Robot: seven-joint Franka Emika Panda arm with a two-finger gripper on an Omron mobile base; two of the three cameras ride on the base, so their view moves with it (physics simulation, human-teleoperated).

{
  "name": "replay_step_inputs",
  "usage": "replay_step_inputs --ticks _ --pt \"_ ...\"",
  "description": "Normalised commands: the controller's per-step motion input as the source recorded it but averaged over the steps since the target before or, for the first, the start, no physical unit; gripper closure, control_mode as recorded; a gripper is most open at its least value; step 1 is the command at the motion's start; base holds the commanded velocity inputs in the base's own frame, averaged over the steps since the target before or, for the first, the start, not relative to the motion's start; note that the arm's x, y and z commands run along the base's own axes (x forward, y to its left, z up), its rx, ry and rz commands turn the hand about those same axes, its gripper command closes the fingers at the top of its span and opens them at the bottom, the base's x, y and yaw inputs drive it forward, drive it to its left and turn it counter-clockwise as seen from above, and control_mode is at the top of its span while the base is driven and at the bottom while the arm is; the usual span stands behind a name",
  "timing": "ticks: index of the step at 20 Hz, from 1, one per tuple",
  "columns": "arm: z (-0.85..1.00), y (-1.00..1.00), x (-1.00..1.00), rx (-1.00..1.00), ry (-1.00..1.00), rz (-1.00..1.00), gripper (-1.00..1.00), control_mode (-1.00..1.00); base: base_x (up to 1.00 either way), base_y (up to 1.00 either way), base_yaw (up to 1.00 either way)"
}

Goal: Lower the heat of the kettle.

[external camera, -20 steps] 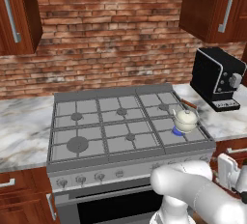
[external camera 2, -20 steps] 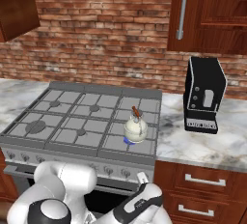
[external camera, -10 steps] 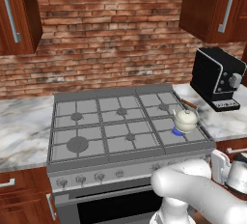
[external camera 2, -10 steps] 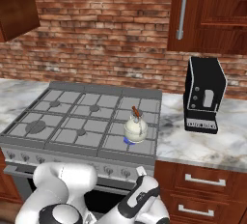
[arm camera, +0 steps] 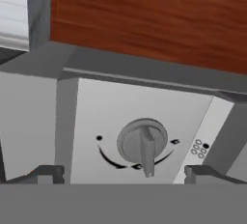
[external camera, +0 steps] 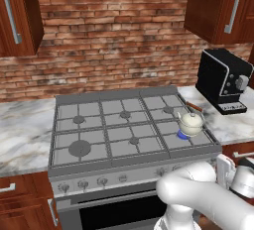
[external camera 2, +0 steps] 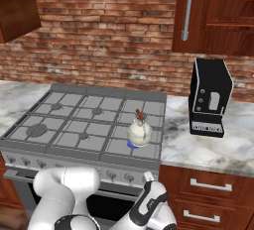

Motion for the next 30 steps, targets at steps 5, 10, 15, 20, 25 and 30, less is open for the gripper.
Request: replay_step_inputs --ticks 5,10,15,20,25,30 --pt "-0.12 -0.23 0.12 0.04 0.0 0.0 -1.0 -1.0 0.0 0.0 0.0" --pt "-0.11 -0.02 0.17 0.0 0.0 0.0 -1.0 -1.0 0.0 0.0 0.0" --pt "-0.14 0.0 0.08 0.0 0.0 0.0 -1.0 -1.0 0.0 0.0 0.0" --pt "-0.09 0.0 0.04 0.0 0.0 0.0 -1.0 -1.0 0.0 0.0 0.0" --pt "-0.05 0.12 0.0 0.0 0.0 0.0 -1.0 -1.0 0.0 0.0 0.0" --pt "-0.04 0.1 0.01 0.0 0.0 0.0 -1.0 -1.0 0.0 0.0 0.0"
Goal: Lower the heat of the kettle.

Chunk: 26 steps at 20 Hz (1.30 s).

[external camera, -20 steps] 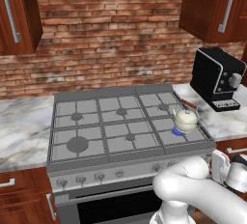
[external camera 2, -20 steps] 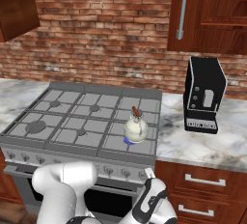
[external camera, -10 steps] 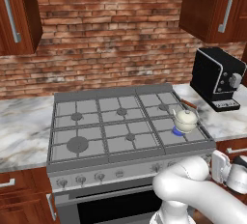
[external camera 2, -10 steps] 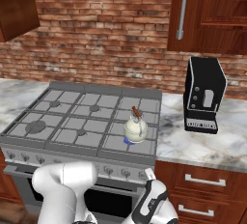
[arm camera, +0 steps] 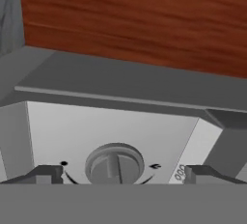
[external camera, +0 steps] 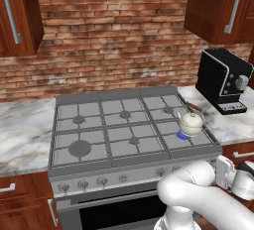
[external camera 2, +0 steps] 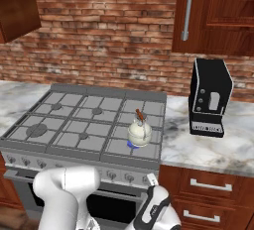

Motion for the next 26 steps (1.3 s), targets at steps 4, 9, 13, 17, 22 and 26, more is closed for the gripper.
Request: replay_step_inputs --ticks 4,9,13,17,22,26 --pt "-0.08 0.0 0.06 0.01 0.0 0.0 -1.0 -1.0 0.0 0.0 0.0" --pt "-0.11 0.0 0.11 0.02 0.0 0.0 -1.0 -1.0 0.0 0.0 0.0" --pt "-0.12 0.01 0.14 0.0 -0.02 0.0 1.0 -1.0 0.0 0.0 0.0" --pt "-0.07 0.05 0.17 0.0 -0.05 0.0 1.0 -1.0 0.0 0.0 0.0" --pt "-0.03 0.07 0.14 0.0 -0.07 0.0 1.0 -1.0 0.0 0.0 0.0" --pt "0.0 -0.02 -0.03 0.04 -0.06 0.01 1.0 -1.0 0.0 0.0 0.0"
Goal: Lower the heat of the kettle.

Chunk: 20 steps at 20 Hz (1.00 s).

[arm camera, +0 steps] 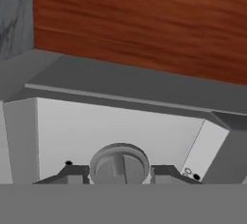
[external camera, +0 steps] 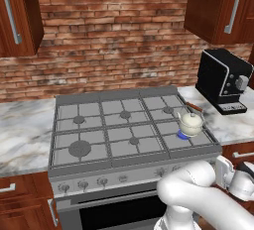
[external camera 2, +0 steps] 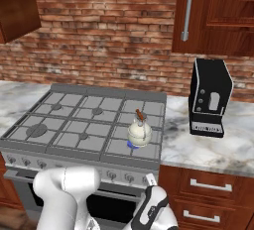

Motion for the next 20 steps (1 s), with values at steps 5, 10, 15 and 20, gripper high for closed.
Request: replay_step_inputs --ticks 5,10,15,20 --pt "0.0 -0.04 -0.1 0.12 -0.05 0.03 1.0 -1.0 0.0 0.0 0.0" --pt "-0.02 0.0 -0.04 0.2 -0.08 0.0 1.0 -1.0 0.0 0.0 0.0" --pt "-0.06 0.0 -0.05 0.29 -0.07 0.0 1.0 -1.0 0.0 0.0 0.0" --pt "0.0 0.0 0.0 0.31 -0.06 -0.03 1.0 -1.0 0.0 0.0 0.0"
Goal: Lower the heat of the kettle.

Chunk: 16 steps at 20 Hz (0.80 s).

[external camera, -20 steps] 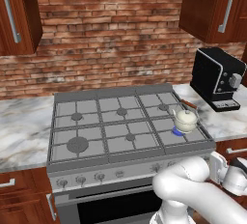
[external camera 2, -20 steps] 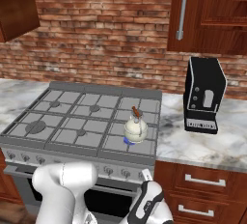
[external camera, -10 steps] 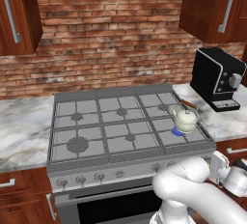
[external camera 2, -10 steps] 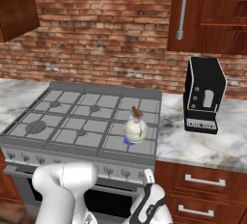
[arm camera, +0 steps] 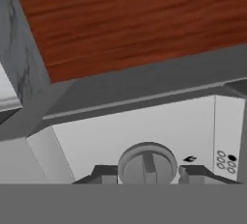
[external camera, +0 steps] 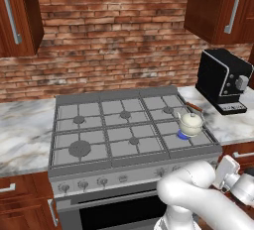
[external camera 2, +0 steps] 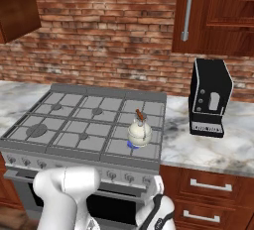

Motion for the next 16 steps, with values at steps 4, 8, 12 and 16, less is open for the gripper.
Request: replay_step_inputs --ticks 4,8,12,16 --pt "0.0 0.0 0.0 0.32 -0.06 -0.05 1.0 -1.0 0.0 0.0 0.0" --pt "0.0 0.0 0.0 0.32 -0.03 -0.05 1.0 -1.0 0.0 0.0 0.0" --pt "0.02 0.0 0.0 0.29 0.0 -0.04 1.0 -1.0 0.0 0.0 0.0" --pt "0.16 0.0 0.0 0.27 0.0 -0.03 1.0 -1.0 0.0 0.0 0.0"
